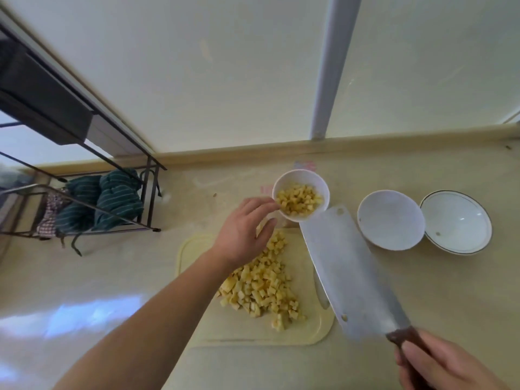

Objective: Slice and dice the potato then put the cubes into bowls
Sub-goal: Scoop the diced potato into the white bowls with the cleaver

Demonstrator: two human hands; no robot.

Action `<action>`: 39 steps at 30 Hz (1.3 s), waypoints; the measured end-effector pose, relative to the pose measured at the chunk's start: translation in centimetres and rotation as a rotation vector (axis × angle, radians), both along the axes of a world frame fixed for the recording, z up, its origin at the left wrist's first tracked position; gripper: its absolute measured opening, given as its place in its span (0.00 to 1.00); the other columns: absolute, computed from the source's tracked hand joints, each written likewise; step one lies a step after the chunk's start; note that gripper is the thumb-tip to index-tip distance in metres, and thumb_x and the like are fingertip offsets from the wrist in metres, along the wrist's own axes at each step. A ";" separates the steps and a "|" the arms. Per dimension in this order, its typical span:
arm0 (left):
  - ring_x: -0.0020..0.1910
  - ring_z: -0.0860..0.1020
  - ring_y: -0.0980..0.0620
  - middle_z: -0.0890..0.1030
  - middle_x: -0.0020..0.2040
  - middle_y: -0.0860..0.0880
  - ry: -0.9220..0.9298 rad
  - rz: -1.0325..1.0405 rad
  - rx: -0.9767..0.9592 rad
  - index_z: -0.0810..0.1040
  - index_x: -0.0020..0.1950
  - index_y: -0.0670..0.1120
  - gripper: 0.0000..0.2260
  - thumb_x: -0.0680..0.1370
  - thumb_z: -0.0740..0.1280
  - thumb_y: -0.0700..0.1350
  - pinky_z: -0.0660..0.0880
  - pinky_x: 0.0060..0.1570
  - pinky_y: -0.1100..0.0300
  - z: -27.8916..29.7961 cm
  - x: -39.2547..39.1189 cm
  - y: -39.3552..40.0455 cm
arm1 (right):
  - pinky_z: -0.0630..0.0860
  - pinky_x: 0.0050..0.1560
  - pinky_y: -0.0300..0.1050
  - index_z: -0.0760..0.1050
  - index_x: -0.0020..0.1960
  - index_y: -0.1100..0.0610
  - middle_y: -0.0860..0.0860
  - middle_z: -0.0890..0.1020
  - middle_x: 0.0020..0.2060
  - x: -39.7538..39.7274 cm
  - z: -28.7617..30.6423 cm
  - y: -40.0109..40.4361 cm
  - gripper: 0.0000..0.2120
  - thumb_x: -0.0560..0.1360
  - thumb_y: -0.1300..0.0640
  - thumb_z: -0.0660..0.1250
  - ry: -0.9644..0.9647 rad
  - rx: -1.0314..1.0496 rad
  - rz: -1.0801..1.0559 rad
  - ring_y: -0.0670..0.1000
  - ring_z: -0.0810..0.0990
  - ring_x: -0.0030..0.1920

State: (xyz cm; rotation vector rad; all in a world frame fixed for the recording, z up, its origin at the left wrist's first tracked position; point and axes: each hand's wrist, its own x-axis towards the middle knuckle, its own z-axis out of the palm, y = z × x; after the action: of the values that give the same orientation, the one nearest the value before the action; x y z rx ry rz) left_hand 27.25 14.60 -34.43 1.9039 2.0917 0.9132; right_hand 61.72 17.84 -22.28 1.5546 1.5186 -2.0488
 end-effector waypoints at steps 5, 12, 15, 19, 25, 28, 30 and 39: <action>0.64 0.78 0.41 0.79 0.68 0.44 0.158 -0.114 -0.032 0.80 0.67 0.41 0.18 0.81 0.66 0.49 0.75 0.65 0.46 -2.1 1.7 -4.3 | 0.74 0.46 0.39 0.83 0.35 0.62 0.59 0.80 0.22 2.5 -5.2 -3.8 0.42 0.41 0.26 0.78 0.058 0.098 -0.299 0.47 0.79 0.27; 0.74 0.71 0.43 0.74 0.74 0.45 0.204 -0.117 -0.363 0.70 0.77 0.44 0.29 0.82 0.56 0.61 0.70 0.72 0.46 -1.7 3.3 -4.2 | 0.76 0.36 0.38 0.81 0.40 0.36 0.47 0.84 0.28 2.3 -7.7 -7.8 0.06 0.74 0.40 0.68 -0.108 0.279 -0.031 0.47 0.81 0.28; 0.69 0.75 0.42 0.77 0.70 0.45 0.228 -0.145 -0.314 0.75 0.73 0.43 0.27 0.82 0.58 0.60 0.75 0.67 0.46 -2.0 3.2 -4.9 | 0.74 0.30 0.32 0.81 0.43 0.46 0.49 0.83 0.28 0.6 -7.6 -8.1 0.09 0.78 0.57 0.65 -0.165 0.198 -0.013 0.44 0.80 0.26; 0.68 0.75 0.41 0.78 0.69 0.44 0.236 -0.182 -0.264 0.77 0.71 0.42 0.28 0.81 0.59 0.61 0.74 0.67 0.45 -2.1 3.5 -6.0 | 0.78 0.31 0.52 0.77 0.49 0.56 0.58 0.80 0.26 -0.3 -8.2 -9.0 0.07 0.81 0.62 0.61 -0.154 0.132 -0.040 0.60 0.80 0.25; 0.78 0.64 0.41 0.70 0.77 0.45 0.295 -0.154 -0.282 0.69 0.78 0.45 0.36 0.79 0.56 0.69 0.61 0.77 0.43 -2.8 5.3 -8.2 | 0.75 0.25 0.41 0.74 0.49 0.53 0.57 0.83 0.28 -2.6 -9.1 -9.0 0.07 0.82 0.58 0.59 -0.198 0.152 0.013 0.53 0.80 0.24; 0.81 0.57 0.44 0.63 0.81 0.46 0.304 -0.138 -0.288 0.65 0.80 0.46 0.38 0.79 0.55 0.70 0.54 0.80 0.45 -3.2 6.2 -8.9 | 0.76 0.26 0.41 0.74 0.49 0.54 0.59 0.84 0.31 -4.0 -9.4 -8.9 0.07 0.82 0.57 0.58 -0.202 0.138 0.067 0.51 0.79 0.24; 0.82 0.55 0.45 0.60 0.82 0.47 0.315 -0.113 -0.297 0.62 0.82 0.46 0.39 0.79 0.54 0.71 0.54 0.80 0.45 -3.2 6.6 -9.0 | 0.78 0.28 0.41 0.73 0.50 0.54 0.60 0.84 0.32 -4.7 -9.5 -8.9 0.08 0.83 0.56 0.57 -0.199 0.130 0.118 0.51 0.80 0.25; 0.83 0.52 0.46 0.58 0.83 0.46 0.308 -0.076 -0.249 0.61 0.82 0.45 0.41 0.78 0.58 0.70 0.55 0.80 0.45 -3.8 7.2 -8.7 | 0.81 0.32 0.52 0.70 0.47 0.56 0.59 0.82 0.30 -6.2 -9.9 -8.6 0.09 0.83 0.55 0.56 -0.143 0.045 0.181 0.57 0.81 0.27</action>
State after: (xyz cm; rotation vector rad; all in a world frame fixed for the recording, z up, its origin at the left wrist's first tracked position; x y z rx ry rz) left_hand 34.46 5.89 -38.21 2.0749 2.1529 0.3393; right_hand 55.50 9.23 -32.18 1.4840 1.5970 -1.7794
